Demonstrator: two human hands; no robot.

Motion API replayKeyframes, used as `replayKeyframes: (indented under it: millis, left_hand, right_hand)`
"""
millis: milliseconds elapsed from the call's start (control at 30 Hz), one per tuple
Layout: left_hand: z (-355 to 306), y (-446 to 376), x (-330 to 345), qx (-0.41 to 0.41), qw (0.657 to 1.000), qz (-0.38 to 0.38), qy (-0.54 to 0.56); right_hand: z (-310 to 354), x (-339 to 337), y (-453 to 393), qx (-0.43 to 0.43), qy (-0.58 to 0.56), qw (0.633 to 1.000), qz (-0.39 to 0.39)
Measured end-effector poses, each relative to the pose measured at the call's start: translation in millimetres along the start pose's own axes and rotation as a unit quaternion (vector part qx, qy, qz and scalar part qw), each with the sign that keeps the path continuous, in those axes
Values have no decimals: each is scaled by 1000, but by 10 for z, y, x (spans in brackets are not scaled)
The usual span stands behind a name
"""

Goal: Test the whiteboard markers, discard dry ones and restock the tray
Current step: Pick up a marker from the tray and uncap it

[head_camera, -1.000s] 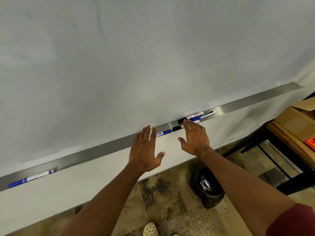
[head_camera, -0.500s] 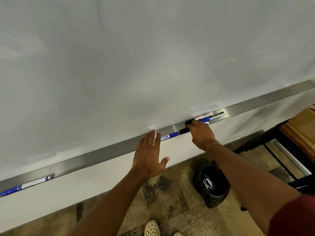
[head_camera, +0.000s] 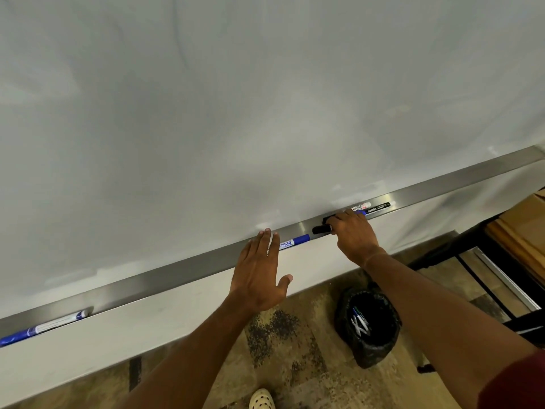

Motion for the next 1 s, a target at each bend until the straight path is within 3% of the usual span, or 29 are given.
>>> replayKeyframes:
  millis: [133, 533, 1000]
  left_hand:
    - [-90, -27, -67, 5, 1000, -6, 3]
    - [-248, 107, -386, 2, 997, -71, 41]
    - [301, 1205, -837, -31, 989, -143, 17]
  right_hand:
    - [46, -192, 62, -8, -21, 998, -63]
    - [717, -587, 480, -80, -83, 984, -136]
    - [1803, -1018, 924, -205, -157, 946, -196]
Point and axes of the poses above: each hand's wrist, its own y-axis away from the middle knuckle, its own x-axis out of the palm, z = x × y, the point moved 8 cm from there along -y, towards the middle knuckle, and after that the axes turned 12 degrees about y, right-handed, at the moved point
